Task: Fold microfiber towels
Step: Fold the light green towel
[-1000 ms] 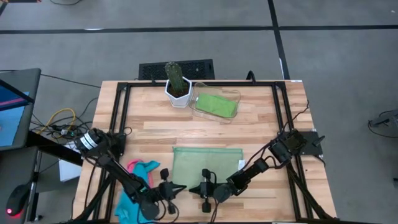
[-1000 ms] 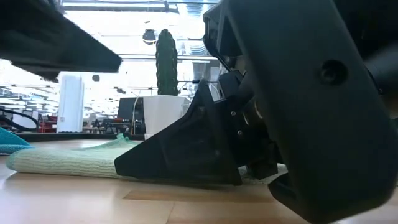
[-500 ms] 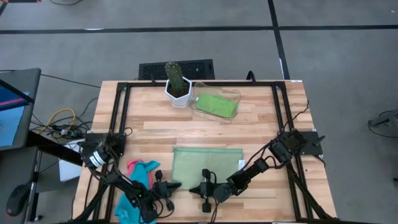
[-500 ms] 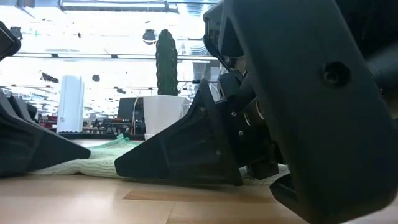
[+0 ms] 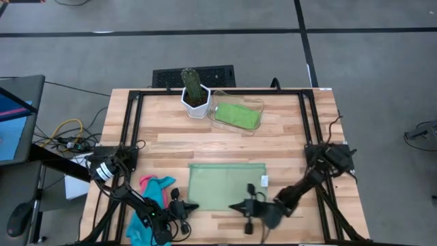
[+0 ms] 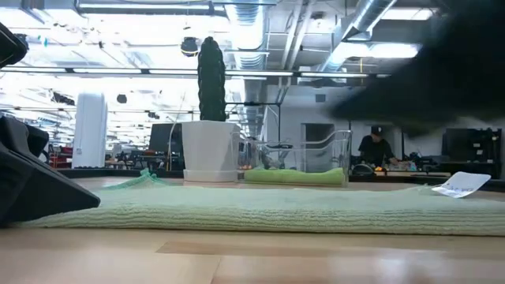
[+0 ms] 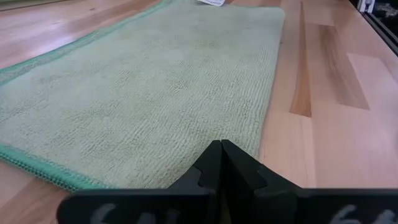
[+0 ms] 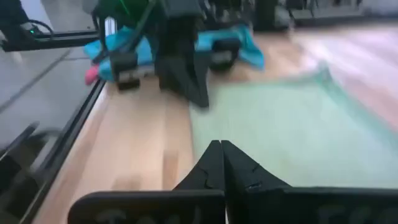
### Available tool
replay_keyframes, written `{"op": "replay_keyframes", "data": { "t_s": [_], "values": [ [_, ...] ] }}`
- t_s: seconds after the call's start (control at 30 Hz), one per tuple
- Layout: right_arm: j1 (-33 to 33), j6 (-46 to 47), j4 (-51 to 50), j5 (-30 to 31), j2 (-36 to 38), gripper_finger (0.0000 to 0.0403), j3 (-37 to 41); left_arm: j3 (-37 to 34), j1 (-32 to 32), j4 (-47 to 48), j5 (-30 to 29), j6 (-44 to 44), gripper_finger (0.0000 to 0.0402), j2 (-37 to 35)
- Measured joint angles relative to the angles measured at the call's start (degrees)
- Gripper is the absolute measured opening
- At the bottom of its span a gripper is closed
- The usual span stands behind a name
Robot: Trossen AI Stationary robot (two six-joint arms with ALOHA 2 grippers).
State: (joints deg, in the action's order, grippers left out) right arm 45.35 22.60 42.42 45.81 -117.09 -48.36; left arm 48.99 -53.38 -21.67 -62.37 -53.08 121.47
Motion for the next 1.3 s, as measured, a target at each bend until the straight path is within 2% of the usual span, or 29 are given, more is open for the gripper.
{"op": "replay_keyframes", "data": {
  "t_s": [0.17, 0.3, 0.5, 0.6, 0.8, 1.0, 1.13, 1.3],
  "values": [
    [6.34, 16.12, -0.23, 6.51, -2.67, 0.0008, 5.54, 0.00, 0.45, 0.13, -0.75, 0.35, 0.0000, 0.00],
    [8.66, 20.61, 0.40, 11.84, -6.84, 0.0008, 5.59, -0.02, 1.11, 0.32, -1.27, 0.52, 0.0000, 0.00],
    [9.39, 20.88, 0.02, 14.54, -7.73, 0.0010, 5.54, -0.02, 1.99, 0.29, -1.30, 1.70, 0.0000, 0.00],
    [8.72, 20.04, -2.47, 13.31, -6.05, 0.0010, 5.88, -0.02, 2.62, 0.22, -0.79, 2.45, 0.0000, 0.00],
    [7.64, 24.02, -10.37, 10.45, -3.18, 0.0010, 5.96, -0.09, 2.71, 0.15, 1.07, 1.90, 0.0000, -1.23],
    [7.25, 23.54, -12.52, 9.58, -0.73, 0.0009, 6.12, -0.04, 2.40, 0.35, 1.53, 10.49, 0.0000, -7.86],
    [7.05, 22.37, -15.15, 11.34, 3.45, 0.0016, 6.12, -0.07, 2.98, 0.40, 1.41, 16.38, 0.0000, -11.66],
    [10.32, 20.75, -20.34, 13.99, 8.24, 0.0012, 6.05, -0.04, 4.09, 0.13, 0.49, 18.41, 0.0000, -13.23]
  ]
}}
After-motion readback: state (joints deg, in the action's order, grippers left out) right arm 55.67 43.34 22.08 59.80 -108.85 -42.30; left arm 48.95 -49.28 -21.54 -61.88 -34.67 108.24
